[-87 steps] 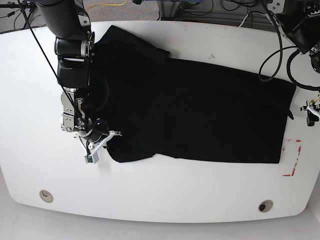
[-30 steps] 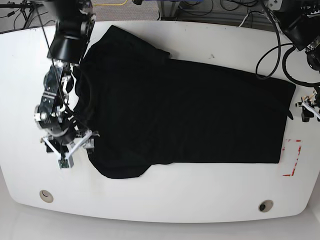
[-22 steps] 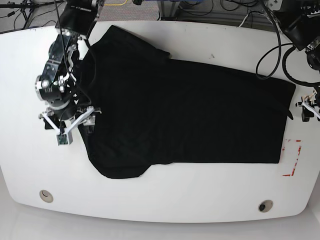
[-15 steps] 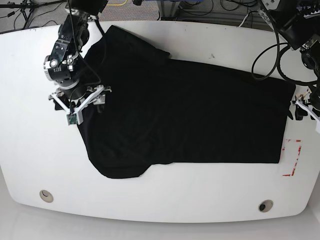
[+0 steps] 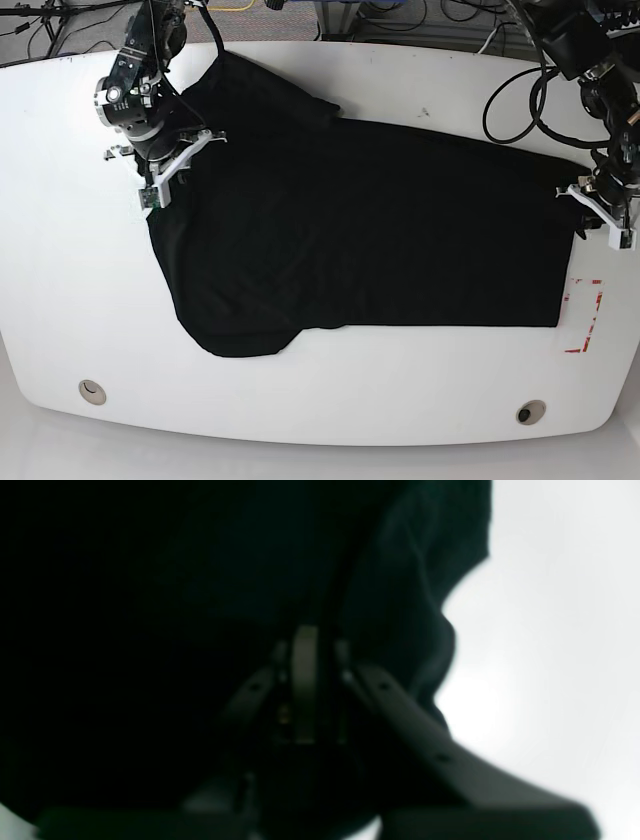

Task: Fold the T-shirt properly
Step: 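Grasp the shirt edge with both grippers at its two corners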

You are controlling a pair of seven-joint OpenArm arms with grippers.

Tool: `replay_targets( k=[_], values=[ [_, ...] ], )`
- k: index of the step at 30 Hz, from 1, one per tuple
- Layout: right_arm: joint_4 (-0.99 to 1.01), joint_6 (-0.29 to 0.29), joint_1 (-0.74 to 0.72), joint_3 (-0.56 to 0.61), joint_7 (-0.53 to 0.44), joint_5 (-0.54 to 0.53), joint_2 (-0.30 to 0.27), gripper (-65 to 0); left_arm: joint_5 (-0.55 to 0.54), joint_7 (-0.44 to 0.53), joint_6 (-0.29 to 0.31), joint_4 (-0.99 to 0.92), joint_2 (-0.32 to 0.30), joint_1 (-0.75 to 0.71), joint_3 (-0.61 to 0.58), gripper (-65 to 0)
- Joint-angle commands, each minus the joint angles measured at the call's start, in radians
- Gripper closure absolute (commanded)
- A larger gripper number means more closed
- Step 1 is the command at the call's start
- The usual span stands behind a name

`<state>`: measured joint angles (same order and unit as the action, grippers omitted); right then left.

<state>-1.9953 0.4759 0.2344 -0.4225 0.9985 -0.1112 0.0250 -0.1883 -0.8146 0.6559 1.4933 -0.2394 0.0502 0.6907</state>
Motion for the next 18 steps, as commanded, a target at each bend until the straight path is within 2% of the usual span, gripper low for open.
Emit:
replay_targets(
  k=[1, 4, 7, 12, 18],
  values=[
    [-0.020, 0.005, 0.015, -0.034, -0.019, -0.009, -0.004, -17.9, -0.020, 0.028, 0.003, 0.026, -0.018, 0.003, 0.002, -11.4],
    [-0.020, 0.005, 0.032, -0.065, -0.019, -0.009, -0.004, -29.8, -0.021, 0.028, 0.003, 0.031, -0.018, -0.008, 0.005, -16.9],
    [-0.020, 0.007, 0.038, -0.077, -0.019, -0.011, -0.004, -38.4, -0.024, 0.027, 0.005, 0.039, -0.018, -0.013, 0.007, -23.6],
    [-0.019, 0.007, 0.059, -0.094, -0.019, -0.011, -0.004, -42.0, -0.026, -0.019, 0.006, 0.076, -0.018, -0.014, 0.019, -29.9],
    [-0.014, 0.007, 0.058, -0.151, -0.019, -0.011, 0.026, -42.3, -0.026, -0.048, 0.009, 0.108, -0.018, -0.013, 0.048, -30.1]
  ],
)
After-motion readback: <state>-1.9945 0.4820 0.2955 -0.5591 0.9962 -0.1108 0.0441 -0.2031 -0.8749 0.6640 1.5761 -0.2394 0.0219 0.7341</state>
